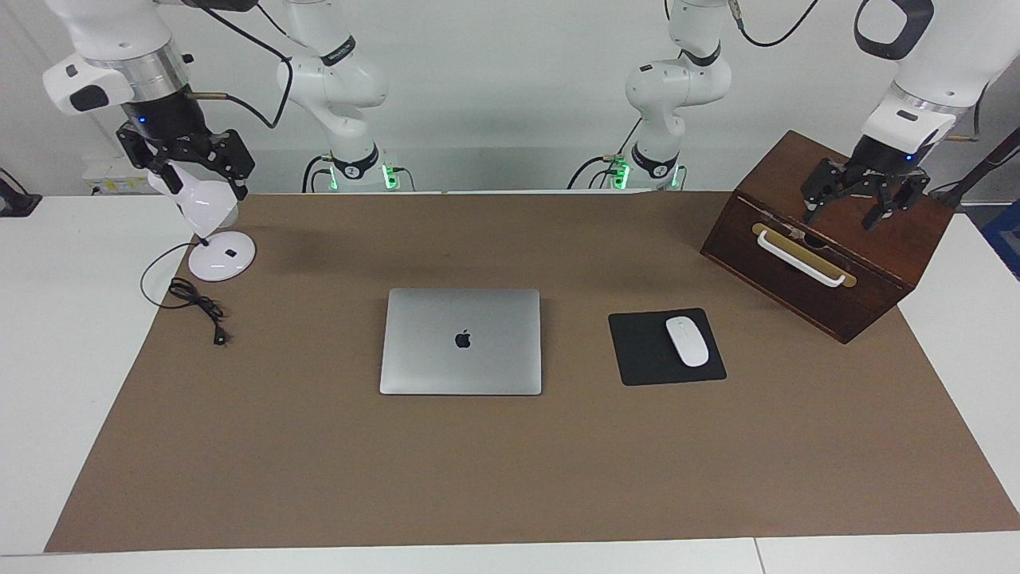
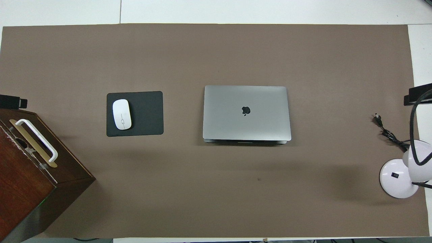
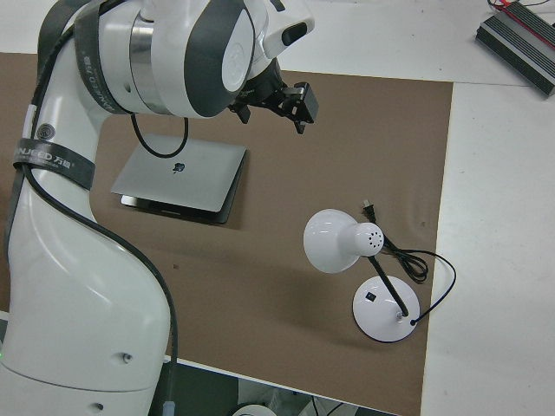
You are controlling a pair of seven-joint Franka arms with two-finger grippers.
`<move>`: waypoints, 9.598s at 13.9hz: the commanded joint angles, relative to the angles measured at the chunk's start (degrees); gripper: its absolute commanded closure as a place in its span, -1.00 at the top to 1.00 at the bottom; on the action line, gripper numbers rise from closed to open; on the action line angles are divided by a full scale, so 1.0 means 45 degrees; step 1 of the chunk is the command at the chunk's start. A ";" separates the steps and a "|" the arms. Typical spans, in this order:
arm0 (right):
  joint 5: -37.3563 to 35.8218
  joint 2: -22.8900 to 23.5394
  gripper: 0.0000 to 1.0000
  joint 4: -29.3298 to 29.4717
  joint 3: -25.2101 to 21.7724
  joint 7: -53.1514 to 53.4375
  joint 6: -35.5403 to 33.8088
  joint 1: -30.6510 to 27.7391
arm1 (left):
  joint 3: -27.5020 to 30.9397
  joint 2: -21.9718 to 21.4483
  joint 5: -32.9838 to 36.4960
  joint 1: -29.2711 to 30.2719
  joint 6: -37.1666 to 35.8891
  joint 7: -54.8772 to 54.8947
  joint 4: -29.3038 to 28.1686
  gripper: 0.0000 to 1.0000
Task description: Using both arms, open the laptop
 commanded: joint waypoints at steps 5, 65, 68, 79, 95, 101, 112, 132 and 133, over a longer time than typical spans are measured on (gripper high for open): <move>0.0221 -0.0209 1.00 -0.0102 -0.0159 0.0051 -0.0121 0.0076 | -0.0099 0.0106 0.0261 0.0131 -0.0189 -0.0083 0.0250 1.00; 1.3462 -0.6537 1.00 -1.5609 0.1286 0.8334 1.8277 0.5936 | -0.0294 -0.0736 -0.0521 -0.7192 1.8381 -0.4106 -1.1956 -1.00; 1.3560 -0.6537 1.00 -1.5726 0.1287 0.8275 1.8316 0.5936 | -0.0294 -0.0090 -0.0521 -0.7719 1.9788 -0.4185 -1.2133 -1.00; 1.3912 -0.5073 1.00 -1.5610 0.1287 0.7728 1.8550 0.5936 | -0.0255 0.1746 -0.0521 -0.9555 2.2428 -0.3912 -1.2563 -1.00; 1.4029 -0.3199 1.00 -1.4595 0.1462 0.7747 1.8550 0.5936 | -0.0235 0.2565 -0.0540 -1.1002 2.1940 -0.3482 -1.2037 -1.00; 1.4029 -0.2457 1.00 -1.4399 0.1521 0.7825 1.8492 0.5955 | -0.0197 0.3308 -0.0560 -1.1002 2.1959 -0.3404 -1.1412 -1.00; 1.4361 -0.1285 1.00 -1.3658 0.1892 0.7845 1.8570 0.5955 | -0.0138 0.3876 -0.0560 -1.0767 2.2077 -0.3013 -1.0785 -1.00; 1.4400 0.0806 1.00 -1.1822 0.1736 0.7358 1.9039 0.5936 | -0.0099 0.4618 -0.0579 -1.0650 2.2096 -0.2993 -1.0102 -1.00; 1.4400 0.0961 1.00 -1.1743 0.1736 0.7202 1.9058 0.5936 | -0.0079 0.4618 -0.0579 -1.0650 2.2077 -0.2993 -1.0102 -1.00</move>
